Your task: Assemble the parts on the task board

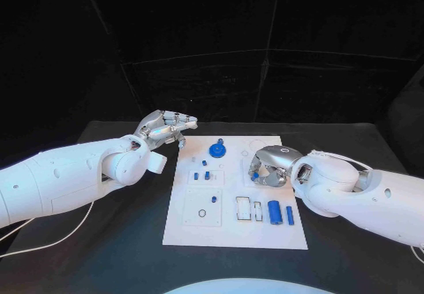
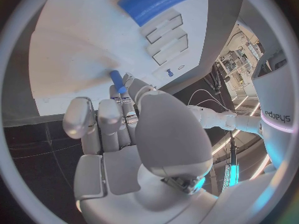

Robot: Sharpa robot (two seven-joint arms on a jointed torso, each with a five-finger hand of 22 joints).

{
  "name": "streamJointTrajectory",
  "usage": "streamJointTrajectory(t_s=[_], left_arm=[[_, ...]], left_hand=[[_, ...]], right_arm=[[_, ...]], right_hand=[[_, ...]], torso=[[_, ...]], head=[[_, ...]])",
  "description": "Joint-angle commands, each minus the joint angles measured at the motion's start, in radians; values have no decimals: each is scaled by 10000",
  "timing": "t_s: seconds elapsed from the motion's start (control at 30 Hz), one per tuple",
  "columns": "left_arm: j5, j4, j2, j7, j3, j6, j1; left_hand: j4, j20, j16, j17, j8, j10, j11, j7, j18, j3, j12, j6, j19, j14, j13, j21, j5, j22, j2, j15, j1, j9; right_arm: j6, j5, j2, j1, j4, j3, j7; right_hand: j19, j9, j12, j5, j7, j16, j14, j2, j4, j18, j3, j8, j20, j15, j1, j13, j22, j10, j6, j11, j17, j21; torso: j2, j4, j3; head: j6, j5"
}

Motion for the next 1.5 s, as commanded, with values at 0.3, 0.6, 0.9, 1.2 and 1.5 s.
streamJointTrajectory(t_s=[0.3,0.6,0.9,1.2,1.5], left_arm=[[34,0,17,-32,6,183,15],[34,15,-1,-45,6,181,15],[34,12,-10,-43,5,178,15],[34,22,-2,-40,5,185,14],[34,51,9,-30,5,180,15]], left_hand=[[4,-8,58,15,5,61,30,2,-41,78,50,-63,93,48,-17,-37,59,11,0,38,111,-14],[4,-8,58,15,5,61,30,2,-41,78,50,-63,93,48,-17,-37,59,11,0,38,111,-14],[-7,-7,60,6,21,62,33,5,-43,103,57,-66,93,46,-29,-35,59,15,5,41,127,-11],[-7,-7,60,6,21,62,33,5,-43,103,57,-66,93,46,-29,-35,59,15,5,41,127,-11],[-7,-7,60,6,21,62,33,5,-43,103,57,-66,93,46,-29,-35,59,15,5,41,127,-11]], right_arm=[[11,-266,60,4,-80,-6,-155],[-745,-431,-10,2,83,-5,37],[-1276,-382,-372,12,920,4,171],[-1436,-77,-298,130,1897,15,319],[-1282,396,844,109,1680,0,749]], right_hand=[[212,-11,-164,-154,-20,118,87,139,-120,-119,696,-24,-93,-95,154,5,222,374,281,-60,95,177],[420,8,-28,-151,-65,247,127,210,-440,-187,1243,36,-190,-198,388,107,571,1050,553,-189,245,395],[505,-7,-30,-140,-60,294,138,177,-577,-219,1414,5,-215,-212,417,133,720,1189,558,-202,301,489],[531,-14,-45,-135,-54,323,146,148,-639,-229,1486,-12,-220,-214,419,141,770,1230,555,-200,338,522],[540,-25,-88,-122,-34,331,146,116,-715,-234,1575,-42,-220,-205,413,143,798,1233,535,-182,331,545]], torso=[[-5,0,-9],[-14,-5,-6],[-29,3,-11],[-3,19,-16],[4,14,-12]], head=[[-7,-35],[-7,-35],[31,-56],[8,-2],[-69,123]])
